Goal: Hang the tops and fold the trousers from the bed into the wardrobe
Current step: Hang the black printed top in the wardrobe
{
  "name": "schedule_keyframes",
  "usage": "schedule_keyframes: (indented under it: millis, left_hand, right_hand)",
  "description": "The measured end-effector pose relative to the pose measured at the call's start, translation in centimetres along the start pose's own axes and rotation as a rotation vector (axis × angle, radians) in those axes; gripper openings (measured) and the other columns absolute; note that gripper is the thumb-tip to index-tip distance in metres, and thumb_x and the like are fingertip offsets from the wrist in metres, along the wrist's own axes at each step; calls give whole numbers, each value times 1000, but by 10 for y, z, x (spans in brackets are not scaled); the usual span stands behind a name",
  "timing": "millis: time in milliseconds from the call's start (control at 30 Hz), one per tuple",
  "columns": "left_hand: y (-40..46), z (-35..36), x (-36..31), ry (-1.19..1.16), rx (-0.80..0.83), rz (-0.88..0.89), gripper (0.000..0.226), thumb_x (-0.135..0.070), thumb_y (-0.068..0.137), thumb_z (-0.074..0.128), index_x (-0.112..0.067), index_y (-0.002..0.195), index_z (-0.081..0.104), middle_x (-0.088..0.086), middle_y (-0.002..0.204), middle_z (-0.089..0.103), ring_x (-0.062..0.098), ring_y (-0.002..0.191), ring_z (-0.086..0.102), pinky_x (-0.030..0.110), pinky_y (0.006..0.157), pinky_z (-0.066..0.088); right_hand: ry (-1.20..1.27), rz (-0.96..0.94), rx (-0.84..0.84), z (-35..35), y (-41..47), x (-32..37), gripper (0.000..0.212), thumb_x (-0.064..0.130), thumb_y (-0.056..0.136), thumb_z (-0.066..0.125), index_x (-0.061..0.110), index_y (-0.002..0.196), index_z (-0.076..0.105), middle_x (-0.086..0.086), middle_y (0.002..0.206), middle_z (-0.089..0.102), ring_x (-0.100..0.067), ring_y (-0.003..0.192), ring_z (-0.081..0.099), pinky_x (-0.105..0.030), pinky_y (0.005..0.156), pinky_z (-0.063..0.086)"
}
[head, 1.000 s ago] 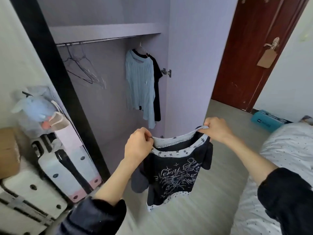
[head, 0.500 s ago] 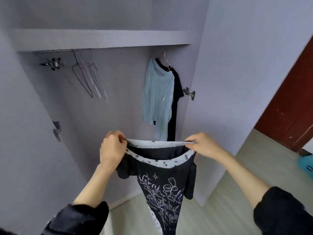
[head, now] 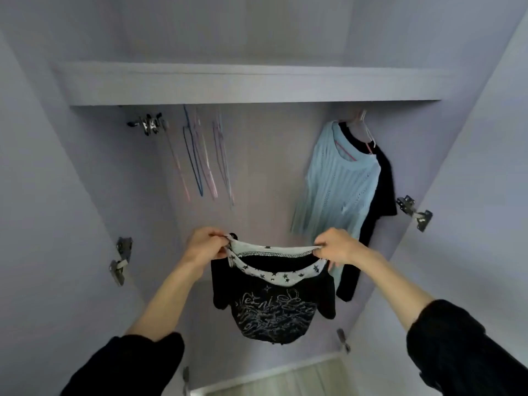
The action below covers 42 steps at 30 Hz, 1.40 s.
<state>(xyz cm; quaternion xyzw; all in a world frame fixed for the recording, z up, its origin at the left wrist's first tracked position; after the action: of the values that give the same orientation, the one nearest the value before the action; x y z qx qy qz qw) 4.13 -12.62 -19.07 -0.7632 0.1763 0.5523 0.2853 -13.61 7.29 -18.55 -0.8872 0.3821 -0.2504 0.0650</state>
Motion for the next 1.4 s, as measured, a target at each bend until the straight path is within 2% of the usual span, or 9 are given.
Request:
schedule_keyframes:
  millis: [167,300,500,600,767,833,1000,1133,1400]
  left_hand:
    - [39,-22,-22,33,-55,-2,15,4,86,55,-8,79,63,8,74,61,16,65,58,17,51,53]
    - [56,-32,-35,65,-79,25,16,2,86,56,-10,77,61,8,75,60,15,65,58,26,67,54]
    - [68,-45,-51,58,-114,54,14,3,87,58,-7,78,60,8,73,58,16,64,57,19,58,53]
    - [73,-53,-53,78,-142,44,19,3,86,59,-11,73,59,10,74,60,18,64,59,19,55,53]
    - [74,-62,-50,63,-178,39,19,4,85,59,-11,73,61,8,71,61,17,64,60,19,55,54]
    - [74,-61,-50,53,-168,40,18,4,86,58,-10,75,60,8,71,61,16,64,59,19,54,54]
    - [70,-52,-49,69,-141,37,17,5,85,58,-8,74,60,8,71,62,15,62,60,21,56,54]
    - [65,-49,-48,66,-147,26,17,5,85,58,-8,74,60,8,71,62,15,60,60,19,55,54]
    - [57,-52,-45,34,-149,26,16,5,86,57,-7,76,60,8,72,61,15,63,59,17,54,53]
  right_hand:
    - [-85,-80,101,-7,77,42,26,16,94,50,-2,108,63,-7,85,58,-14,69,55,-15,49,42]
    - [-181,-208,120,-6,125,86,32,23,96,47,0,111,64,-13,111,65,-22,97,58,-27,78,44]
    - [561,-197,52,-16,178,154,49,40,95,49,9,132,47,-10,122,56,-23,105,57,-31,76,52]
    - [591,-168,53,-10,188,176,66,45,91,54,9,142,33,-11,136,47,-25,112,55,-29,74,51]
    - [509,-175,-32,-5,203,181,5,6,90,51,4,87,55,-23,104,66,-34,91,66,-46,81,56]
    - [528,-163,-41,-7,207,177,16,-2,88,47,5,75,53,-21,92,67,-34,83,67,-47,79,56]
    - [825,-150,74,-2,201,177,33,27,95,53,4,118,49,-16,94,63,-22,73,60,-35,71,58]
    - [727,-200,132,4,196,188,53,50,87,58,5,115,54,-9,93,67,-17,80,63,-31,78,52]
    - [995,-88,219,20,204,205,48,38,87,64,4,121,57,-8,102,61,-18,88,56,-28,72,52]
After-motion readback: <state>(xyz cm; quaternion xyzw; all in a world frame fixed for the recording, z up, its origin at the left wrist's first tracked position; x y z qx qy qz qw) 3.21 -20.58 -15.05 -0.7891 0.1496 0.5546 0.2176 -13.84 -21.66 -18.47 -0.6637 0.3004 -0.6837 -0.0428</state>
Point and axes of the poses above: each hand's wrist, its own y-axis towards the middle knuckle, its own z-axis out of the palm, x = y × z, the point moved 7 cm from there along y, towards the middle knuckle
